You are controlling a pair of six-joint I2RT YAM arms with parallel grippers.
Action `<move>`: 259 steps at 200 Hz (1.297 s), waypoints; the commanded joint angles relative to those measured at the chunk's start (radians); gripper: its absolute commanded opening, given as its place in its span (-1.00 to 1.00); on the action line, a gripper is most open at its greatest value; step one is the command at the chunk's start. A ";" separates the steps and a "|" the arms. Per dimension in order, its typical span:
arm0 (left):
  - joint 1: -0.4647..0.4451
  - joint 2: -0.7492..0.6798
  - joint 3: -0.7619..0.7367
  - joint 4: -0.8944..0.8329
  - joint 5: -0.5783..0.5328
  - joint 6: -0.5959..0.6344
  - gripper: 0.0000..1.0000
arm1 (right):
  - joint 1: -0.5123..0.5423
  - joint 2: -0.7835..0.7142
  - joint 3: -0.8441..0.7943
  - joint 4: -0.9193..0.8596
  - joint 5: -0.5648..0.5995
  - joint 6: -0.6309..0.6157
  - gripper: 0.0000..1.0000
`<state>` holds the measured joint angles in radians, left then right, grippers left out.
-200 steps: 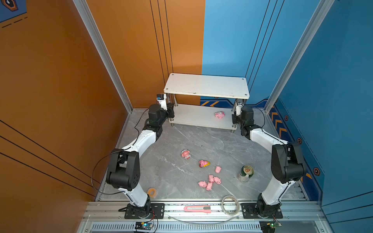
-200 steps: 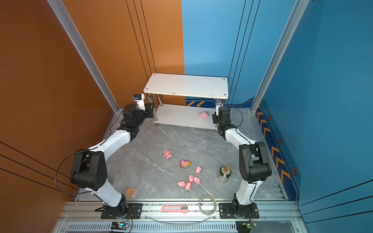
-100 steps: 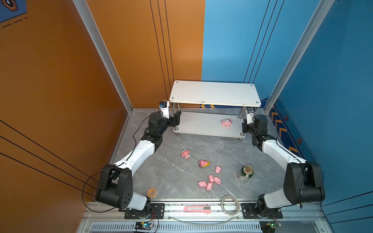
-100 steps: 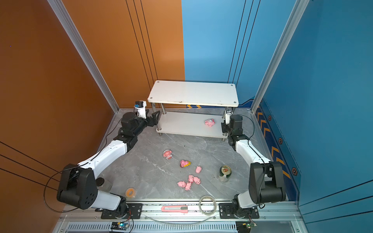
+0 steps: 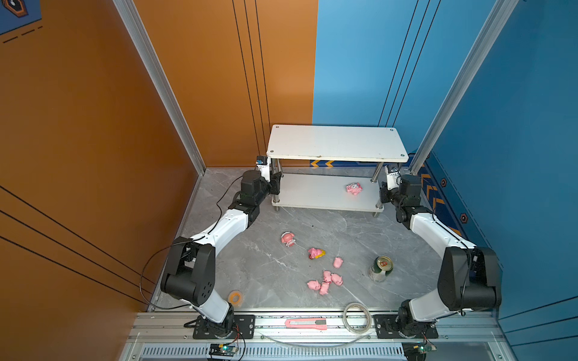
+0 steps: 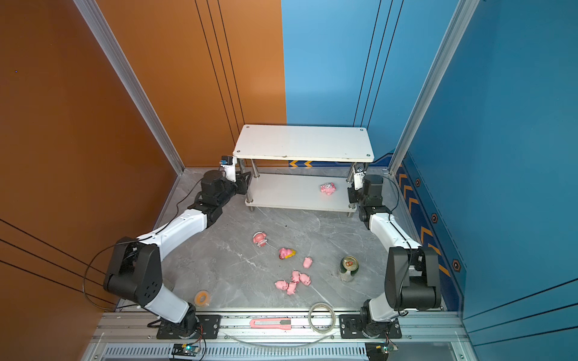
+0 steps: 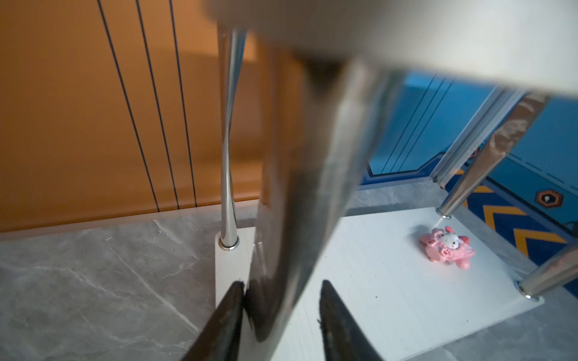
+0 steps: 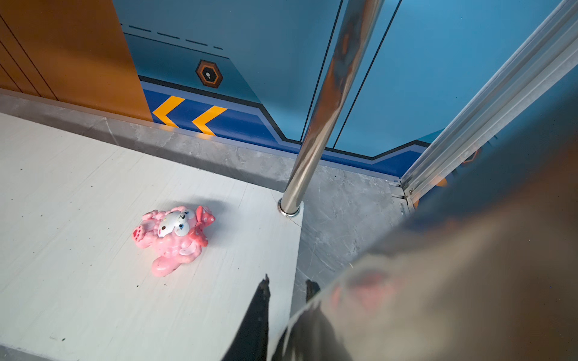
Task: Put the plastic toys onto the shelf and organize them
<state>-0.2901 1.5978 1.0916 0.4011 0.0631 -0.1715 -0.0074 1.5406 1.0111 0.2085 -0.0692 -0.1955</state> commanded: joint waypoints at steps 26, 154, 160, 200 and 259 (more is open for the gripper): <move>0.003 -0.009 0.026 -0.006 -0.042 0.025 -0.54 | 0.010 0.084 0.106 0.031 -0.175 0.380 -0.59; 0.019 -0.019 -0.009 -0.002 -0.039 0.020 0.38 | 0.053 0.018 -0.016 0.044 -0.084 0.339 -0.64; 0.018 -0.014 -0.003 -0.002 -0.037 0.019 0.41 | 0.052 0.009 -0.029 0.047 -0.080 0.339 -0.64; 0.011 0.001 0.016 -0.003 -0.028 0.015 0.43 | 0.042 -0.030 -0.093 0.061 -0.061 0.346 -0.65; -0.028 -0.043 -0.038 -0.001 -0.037 -0.006 0.41 | -0.014 -0.028 -0.130 0.068 -0.076 0.436 -0.53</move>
<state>-0.2951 1.5913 1.0760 0.3958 0.0193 -0.1623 -0.0017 1.4975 0.9112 0.3679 -0.1104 0.1608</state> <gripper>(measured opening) 0.706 0.216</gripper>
